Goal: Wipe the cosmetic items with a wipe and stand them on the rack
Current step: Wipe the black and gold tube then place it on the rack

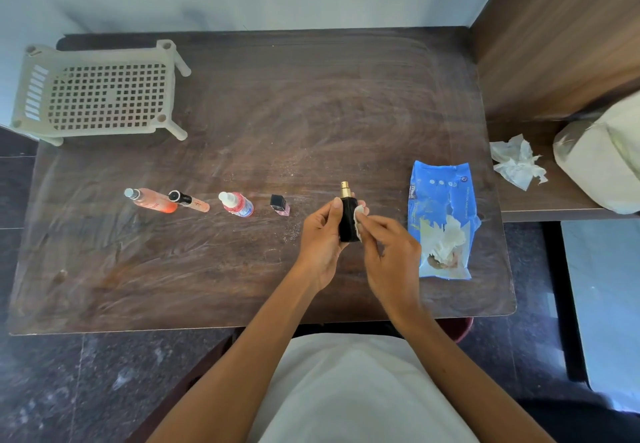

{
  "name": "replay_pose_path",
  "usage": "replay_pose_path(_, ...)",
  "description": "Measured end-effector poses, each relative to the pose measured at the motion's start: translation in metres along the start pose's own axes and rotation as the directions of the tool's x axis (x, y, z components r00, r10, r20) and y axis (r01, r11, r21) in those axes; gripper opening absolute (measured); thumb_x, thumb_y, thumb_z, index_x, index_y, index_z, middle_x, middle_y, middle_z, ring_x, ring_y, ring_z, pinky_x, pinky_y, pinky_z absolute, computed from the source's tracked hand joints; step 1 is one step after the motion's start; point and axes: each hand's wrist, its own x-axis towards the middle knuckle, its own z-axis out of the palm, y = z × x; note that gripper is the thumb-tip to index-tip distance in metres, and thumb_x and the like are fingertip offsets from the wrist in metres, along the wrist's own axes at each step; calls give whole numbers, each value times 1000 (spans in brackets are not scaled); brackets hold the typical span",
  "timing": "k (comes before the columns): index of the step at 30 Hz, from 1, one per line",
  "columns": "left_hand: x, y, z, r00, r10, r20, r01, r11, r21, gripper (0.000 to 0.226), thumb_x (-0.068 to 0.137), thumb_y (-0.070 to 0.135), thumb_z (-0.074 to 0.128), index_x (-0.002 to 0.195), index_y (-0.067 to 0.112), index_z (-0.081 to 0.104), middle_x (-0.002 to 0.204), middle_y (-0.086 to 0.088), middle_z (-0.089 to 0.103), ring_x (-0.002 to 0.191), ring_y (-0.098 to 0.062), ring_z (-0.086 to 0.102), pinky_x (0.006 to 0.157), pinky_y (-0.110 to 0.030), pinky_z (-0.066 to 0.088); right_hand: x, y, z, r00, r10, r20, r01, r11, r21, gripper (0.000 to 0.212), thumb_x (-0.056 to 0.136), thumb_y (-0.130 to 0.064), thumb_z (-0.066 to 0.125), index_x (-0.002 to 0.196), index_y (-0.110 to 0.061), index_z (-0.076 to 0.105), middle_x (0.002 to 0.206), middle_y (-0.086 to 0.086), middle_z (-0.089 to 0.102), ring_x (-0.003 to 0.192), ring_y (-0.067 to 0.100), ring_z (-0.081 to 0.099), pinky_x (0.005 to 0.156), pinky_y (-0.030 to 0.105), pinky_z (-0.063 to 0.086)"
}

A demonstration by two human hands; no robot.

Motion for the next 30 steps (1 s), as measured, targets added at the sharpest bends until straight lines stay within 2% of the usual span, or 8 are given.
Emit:
replay_pose_path(6,-3,-7,-2,1000,-24,-1,24,997,69,32,107,26,42,109,13,71,94,-3,76,90,-13,72,76,-24,57,26,-4,4,999,22,47,-22,1000,-14,25,93,-2,63,114,-8,74,102,4,71,87,7,62,79,-4,36)
replay_pose_path(8,-2,-4,-3,1000,-10,3,9,998,63,33,107,26,42,112,11,70,96,-4,75,91,-13,71,78,-26,58,25,-7,4,999,13,32,-12,1000,-12,25,93,-2,63,115,-9,74,103,3,70,88,5,61,80,-4,36)
replay_pose_path(11,2,1,-4,1000,4,-8,-4,1000,-15,34,107,26,42,111,7,69,104,-9,74,105,-20,70,95,-35,56,7,-7,1,999,-25,25,25,999,24,27,90,1,67,115,-9,74,101,2,70,89,4,63,83,0,41)
replay_pose_path(14,5,2,-6,999,5,-39,-8,998,-68,34,107,25,42,107,4,69,110,-12,74,116,-23,68,94,-32,57,-15,-5,-2,997,-54,59,51,997,60,30,88,4,69,115,-9,74,99,2,69,88,5,64,80,8,49)
replay_pose_path(19,2,-2,-6,999,20,-27,-20,1000,-10,35,107,27,42,112,4,69,110,-14,73,107,-22,70,94,-35,56,-4,-5,1,999,-23,29,22,999,46,28,90,0,68,115,-9,74,101,2,69,92,2,62,84,5,46)
replay_pose_path(23,0,-2,-6,1000,7,-6,-7,1000,6,33,107,27,42,113,10,70,99,-7,73,95,-17,69,85,-30,57,19,-10,4,1000,-14,16,14,999,41,25,92,-2,65,114,-8,74,100,1,69,90,-4,56,81,-2,39)
replay_pose_path(26,1,-1,-5,1000,-26,-11,25,998,-55,37,108,26,38,121,3,65,111,-12,73,104,-21,69,90,-32,57,16,-10,4,999,-38,21,37,999,36,26,93,-2,65,116,-9,74,105,1,69,94,0,60,86,1,41)
replay_pose_path(30,1,4,-3,995,-93,-36,82,970,-231,46,110,28,30,134,-6,50,126,-17,69,116,-23,68,90,-31,58,-2,-7,3,995,-87,44,83,994,73,26,91,-2,68,115,-10,74,107,2,69,99,8,65,90,16,51)
